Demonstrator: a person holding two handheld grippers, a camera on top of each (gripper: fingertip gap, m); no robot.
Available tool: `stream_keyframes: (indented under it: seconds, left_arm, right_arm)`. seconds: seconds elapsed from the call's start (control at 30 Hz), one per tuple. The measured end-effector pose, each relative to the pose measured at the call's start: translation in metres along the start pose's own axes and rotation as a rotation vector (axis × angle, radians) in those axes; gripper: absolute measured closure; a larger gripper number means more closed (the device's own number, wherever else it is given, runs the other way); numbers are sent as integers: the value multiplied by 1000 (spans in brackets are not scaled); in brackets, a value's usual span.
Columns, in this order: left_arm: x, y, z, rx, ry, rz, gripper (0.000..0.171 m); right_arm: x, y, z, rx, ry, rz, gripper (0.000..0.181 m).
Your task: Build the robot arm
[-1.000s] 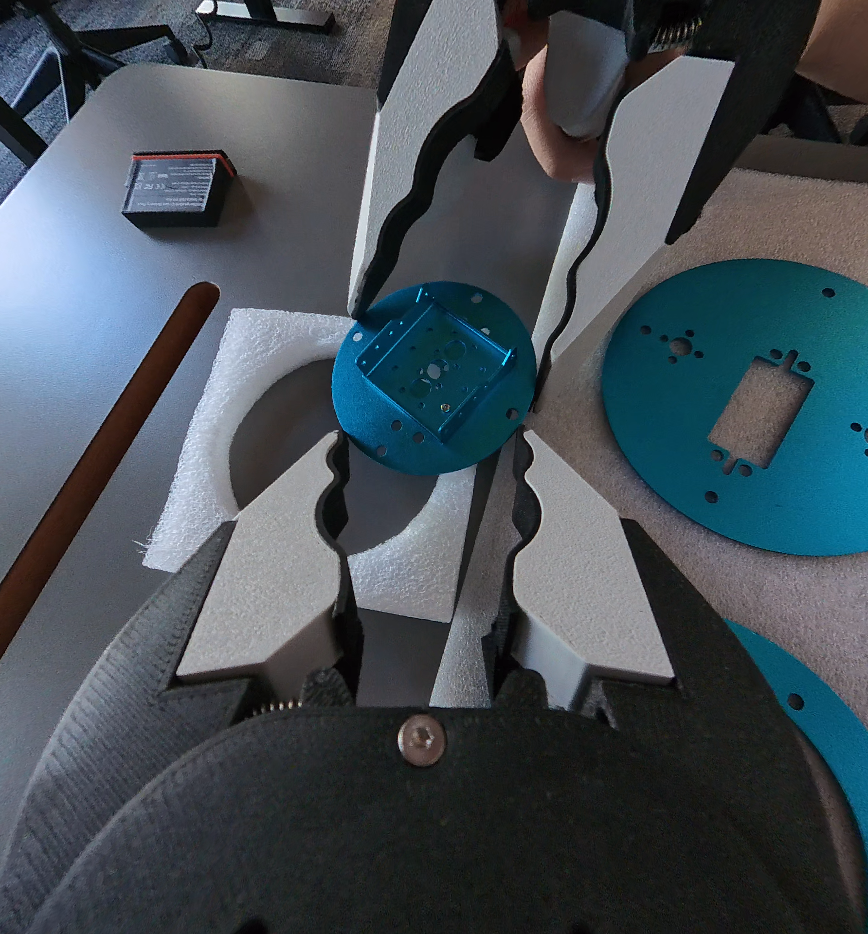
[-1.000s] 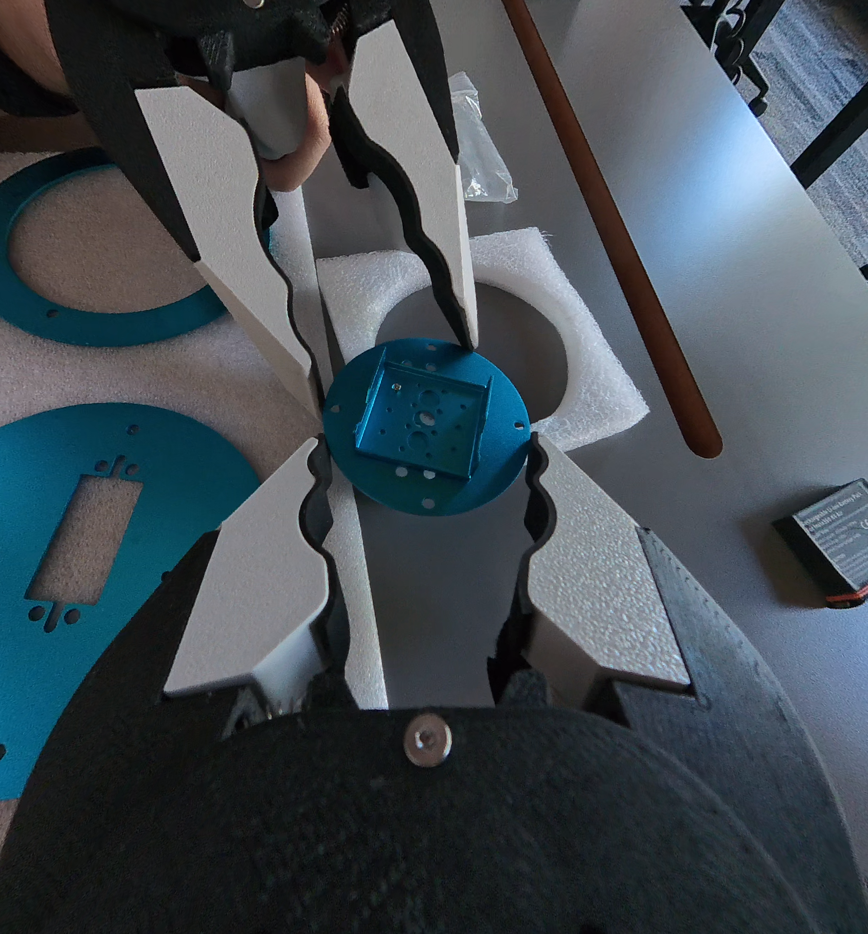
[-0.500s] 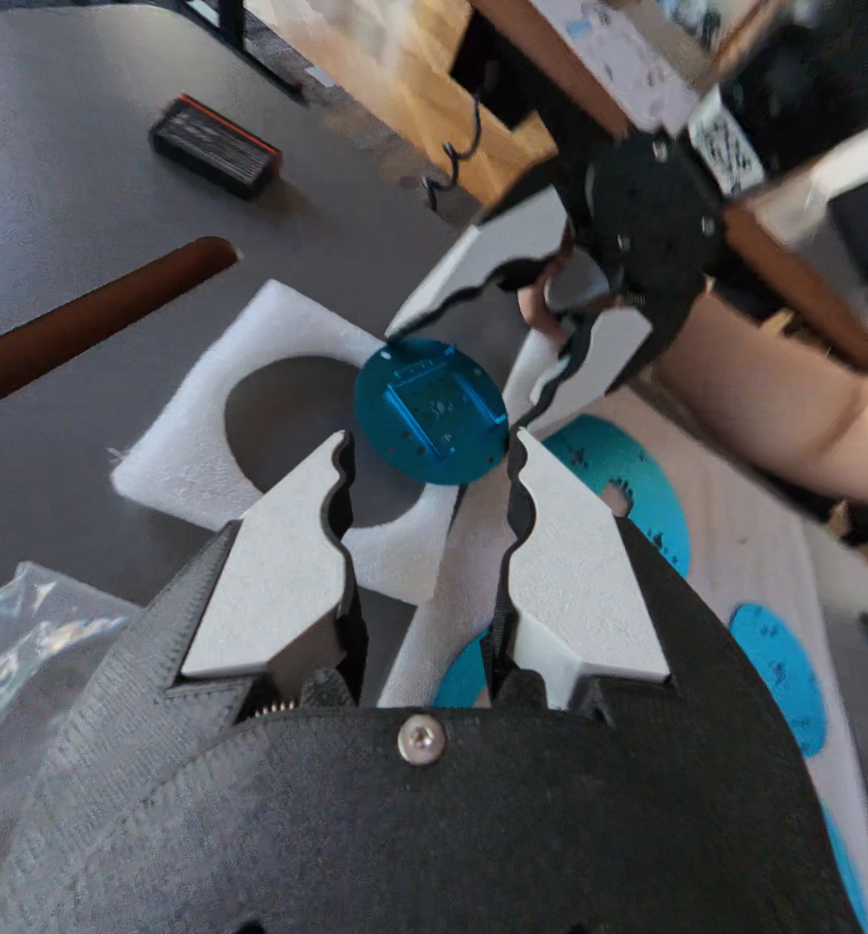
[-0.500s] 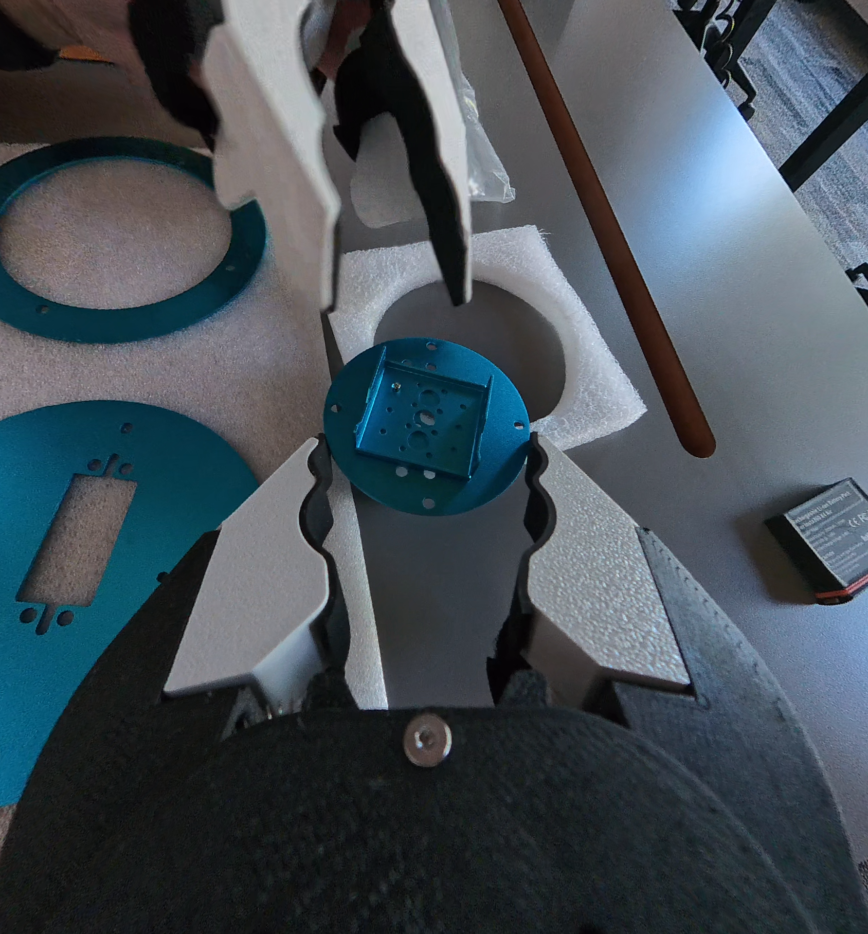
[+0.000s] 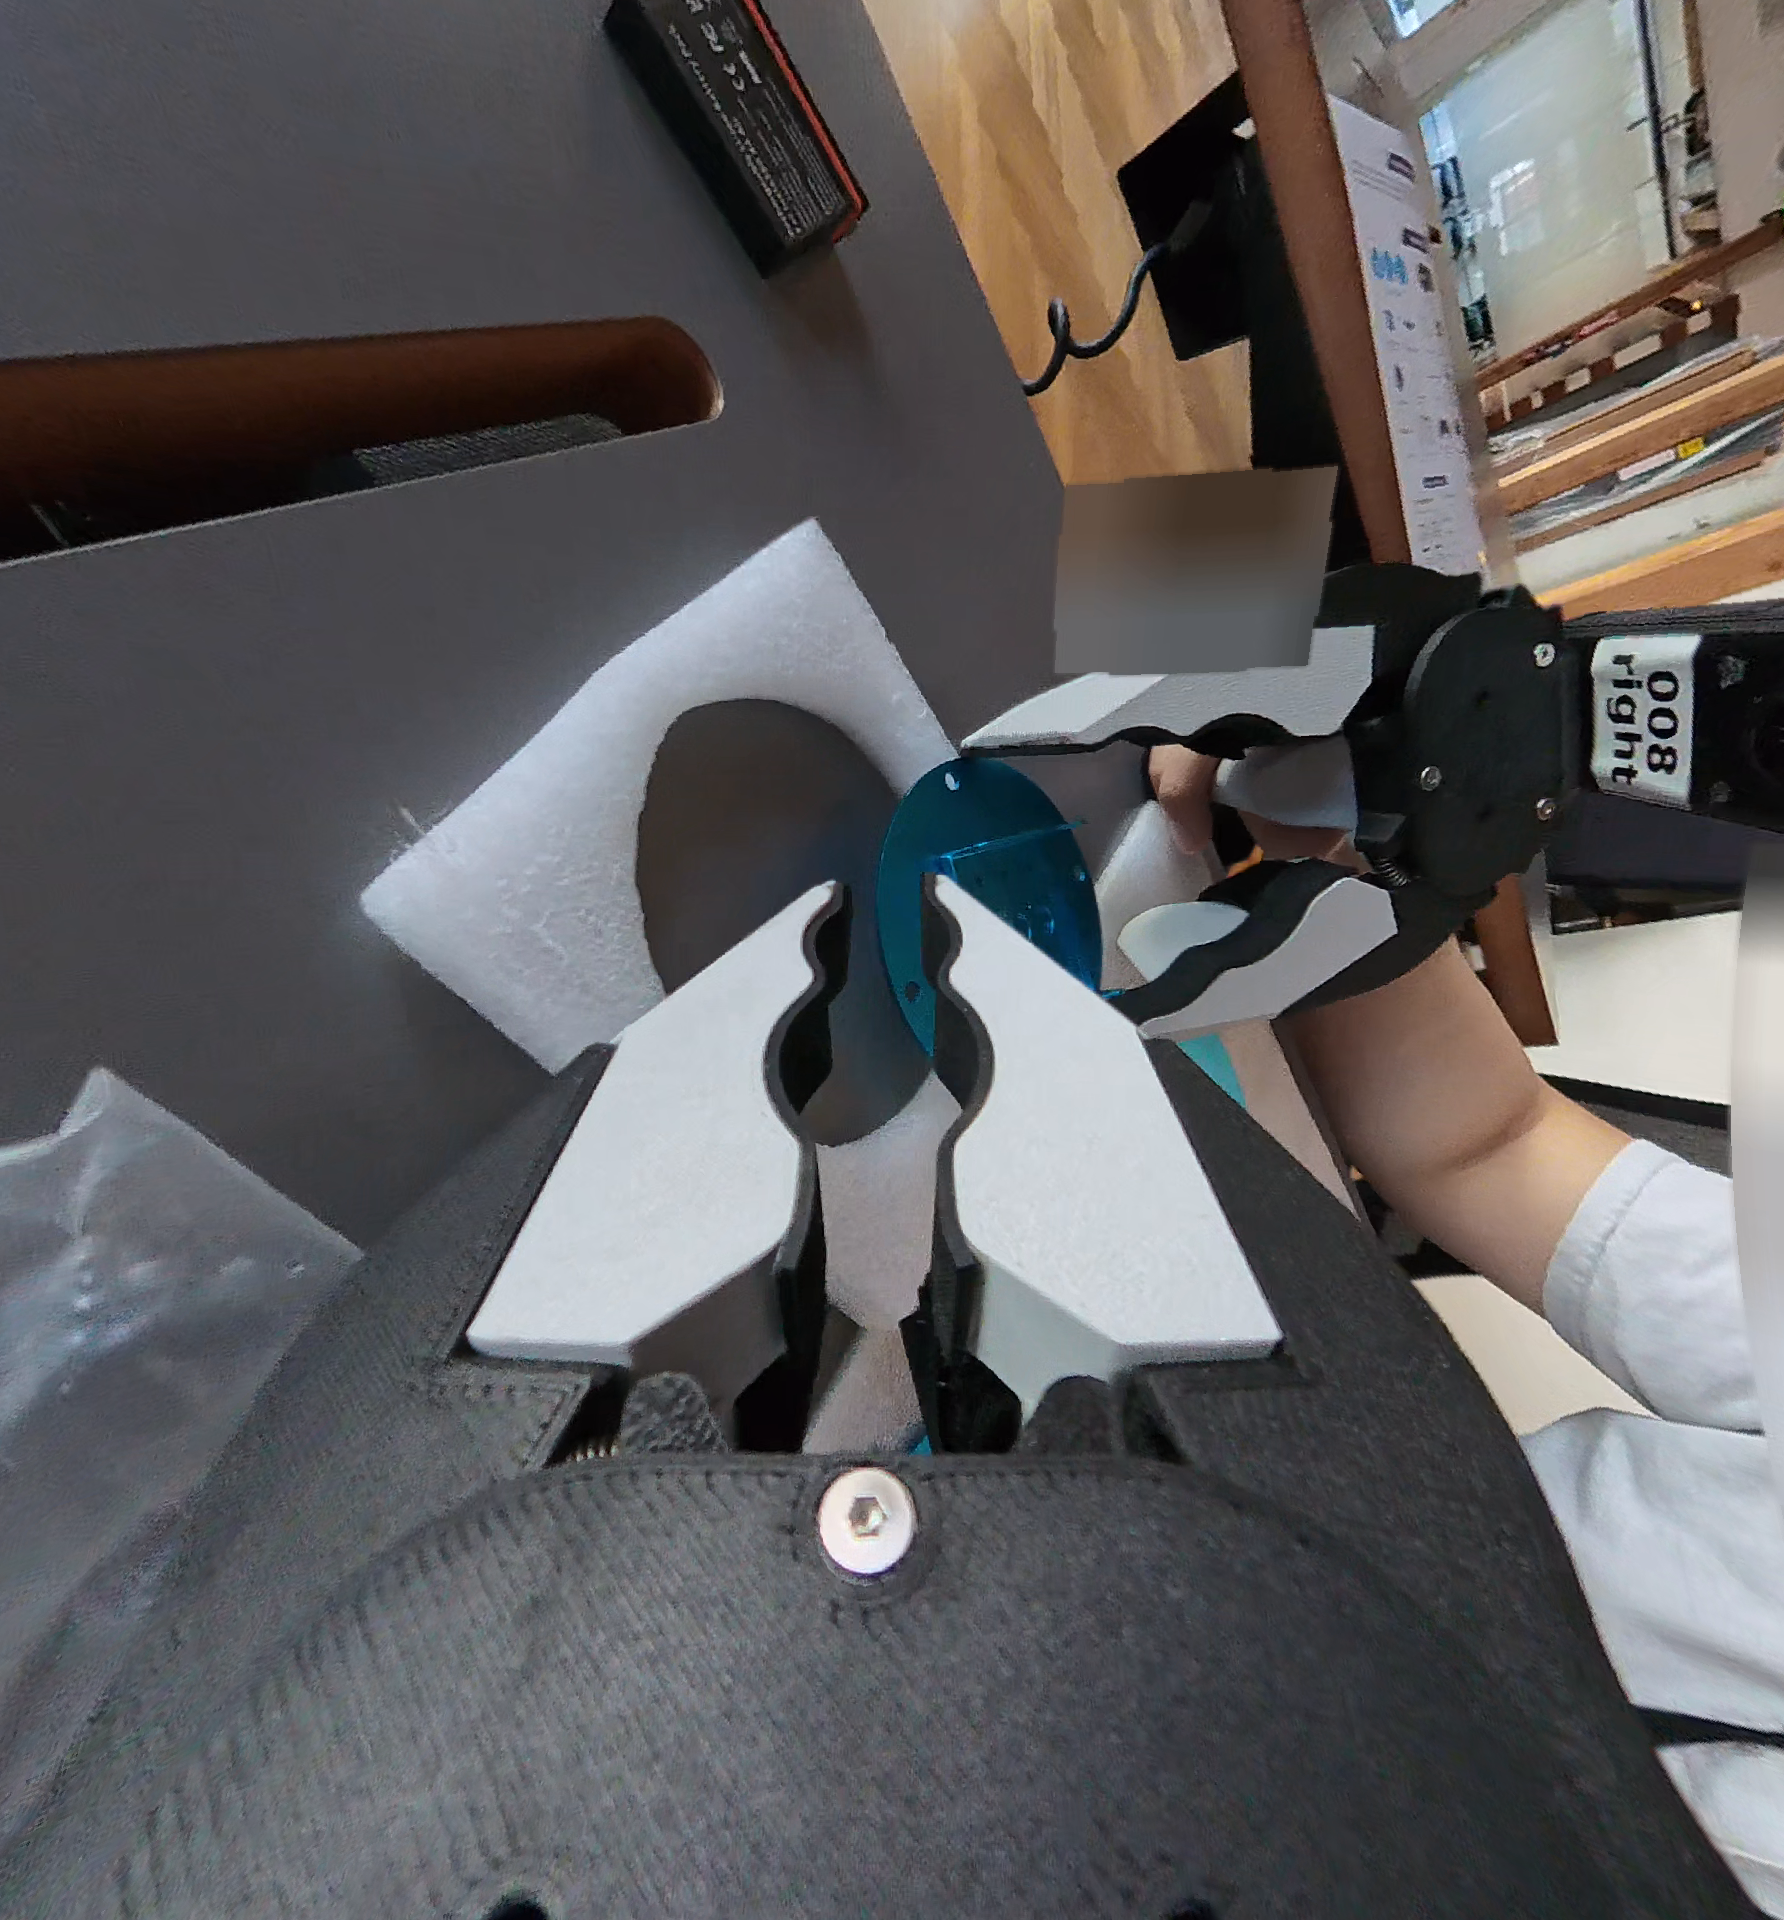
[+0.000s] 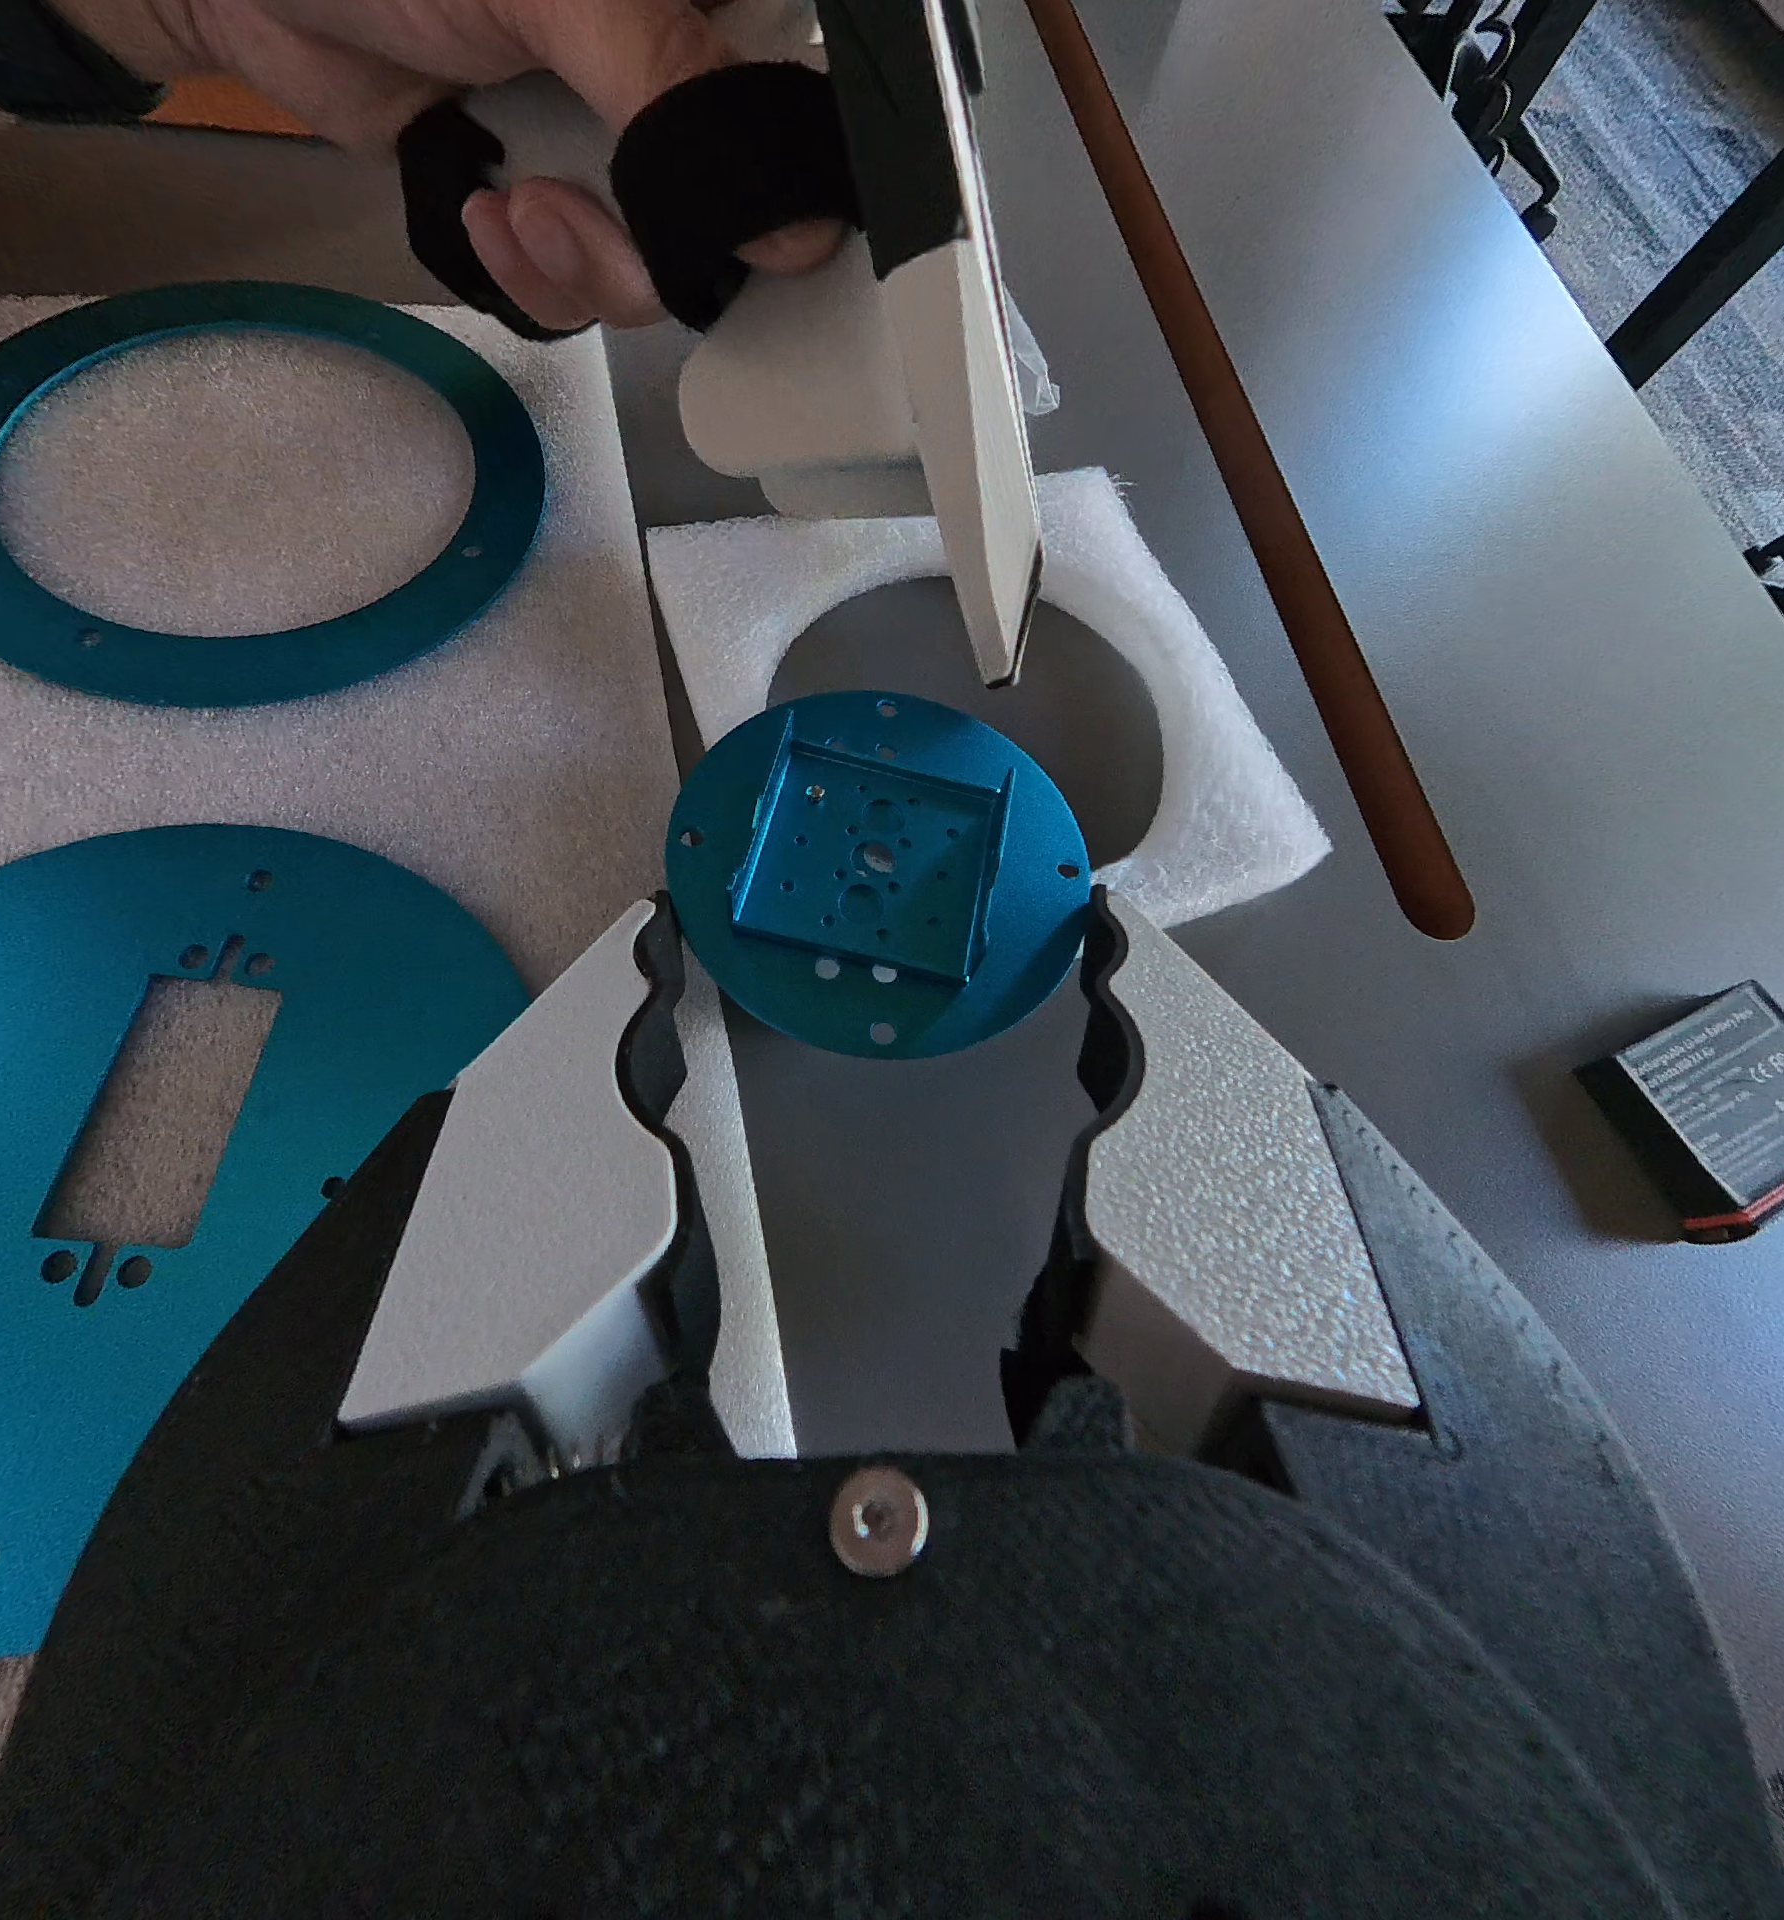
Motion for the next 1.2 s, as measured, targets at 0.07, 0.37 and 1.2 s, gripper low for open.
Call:
stream_keyframes:
  seconds: [0.07,0.37,1.2]
  left_arm:
    - [0,0,0,-50,3,-24,159]
    - [-7,1,0,-177,-55,-74,165]
    - [-7,1,5,-229,-176,-144,161]
  right_arm:
    - [0,0,0,-1,1,-2,105]
    - [0,0,0,-6,5,-11,105]
    - [0,0,0,-2,0,-3,105]
Point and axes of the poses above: each gripper's, where its closed fingertips meet, z out along the fingers, x out of its top, y = z × x across the jaws, the point moved 3 cm from there along -z, back along the fingers, and after that the axes turned 15 degrees about z, right-handed, at the moved point
